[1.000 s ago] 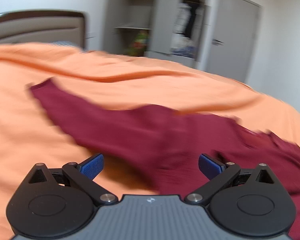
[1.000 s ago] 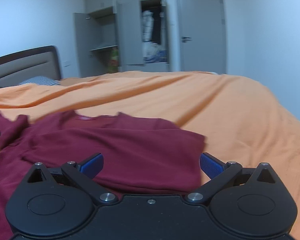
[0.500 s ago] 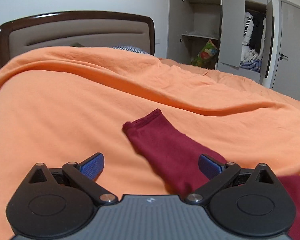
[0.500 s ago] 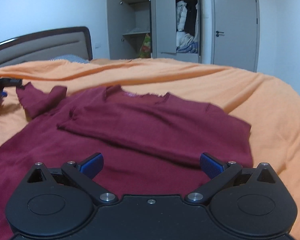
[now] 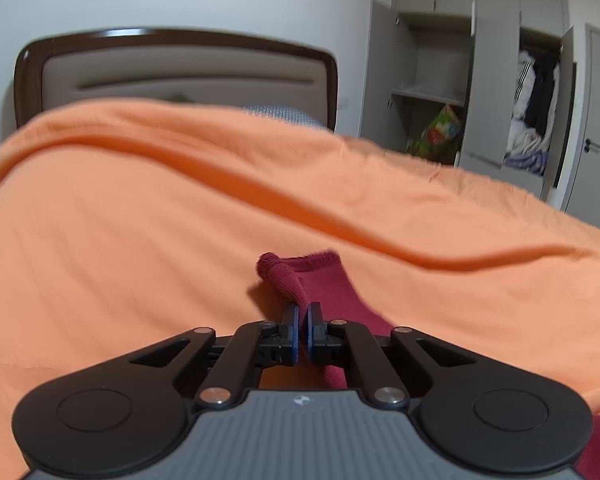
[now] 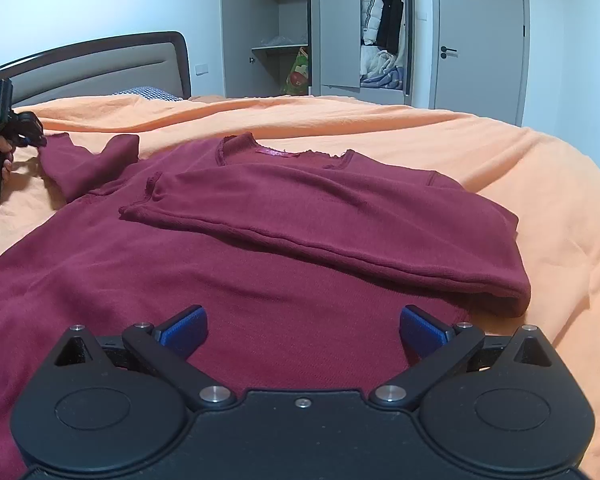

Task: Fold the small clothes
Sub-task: 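Close the left tool on the other sleeve cuff, then lift the sleeve with the left tool, fold it across the body, release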

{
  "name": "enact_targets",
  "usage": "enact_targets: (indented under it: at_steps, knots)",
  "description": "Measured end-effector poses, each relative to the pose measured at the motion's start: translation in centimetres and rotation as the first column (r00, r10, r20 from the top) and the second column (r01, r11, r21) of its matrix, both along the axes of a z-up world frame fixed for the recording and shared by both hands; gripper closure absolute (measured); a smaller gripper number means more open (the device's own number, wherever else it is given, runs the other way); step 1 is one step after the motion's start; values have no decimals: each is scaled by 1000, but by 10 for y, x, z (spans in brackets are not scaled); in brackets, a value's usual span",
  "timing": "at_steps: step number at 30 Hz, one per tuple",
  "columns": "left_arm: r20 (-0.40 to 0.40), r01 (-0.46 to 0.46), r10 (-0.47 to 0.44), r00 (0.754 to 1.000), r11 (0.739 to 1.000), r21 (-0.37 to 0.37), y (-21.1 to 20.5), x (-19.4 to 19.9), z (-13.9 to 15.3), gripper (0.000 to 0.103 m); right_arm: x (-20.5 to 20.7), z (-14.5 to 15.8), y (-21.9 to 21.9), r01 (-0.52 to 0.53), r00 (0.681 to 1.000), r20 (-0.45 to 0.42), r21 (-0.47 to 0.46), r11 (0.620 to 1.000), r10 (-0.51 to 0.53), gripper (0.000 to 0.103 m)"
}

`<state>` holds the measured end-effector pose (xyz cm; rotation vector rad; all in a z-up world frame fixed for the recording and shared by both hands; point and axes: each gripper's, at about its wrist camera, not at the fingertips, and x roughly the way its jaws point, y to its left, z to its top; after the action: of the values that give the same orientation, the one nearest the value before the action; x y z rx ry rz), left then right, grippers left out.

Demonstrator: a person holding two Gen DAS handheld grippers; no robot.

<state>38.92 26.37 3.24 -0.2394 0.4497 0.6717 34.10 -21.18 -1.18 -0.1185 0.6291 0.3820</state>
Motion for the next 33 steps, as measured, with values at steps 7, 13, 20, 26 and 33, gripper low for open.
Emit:
enact_targets:
  at_steps: [7,13,20,26,33]
  knots:
    - [142,-62,47,989,993,98,7,-23,53,100,-3,0,-2,-1,1000,14,10,1000,1,1]
    - [198,-62,40,979,992,106,18,-29,84,100,-4,1,-5,1,1000,21,28,1000,-2,1]
    - [277,71,-108,955,988,140,-26,-28,109,100,-9,5,-10,5,999,43,50,999,-7,1]
    - [332,279,-363,870,920,276,-113,-29,144,100,-16,10,-18,26,998,61,76,997,-30,1]
    - [300,509,-620,725,775,374,-227,-24,145,100,-26,17,-29,51,995,85,72,996,-57,1]
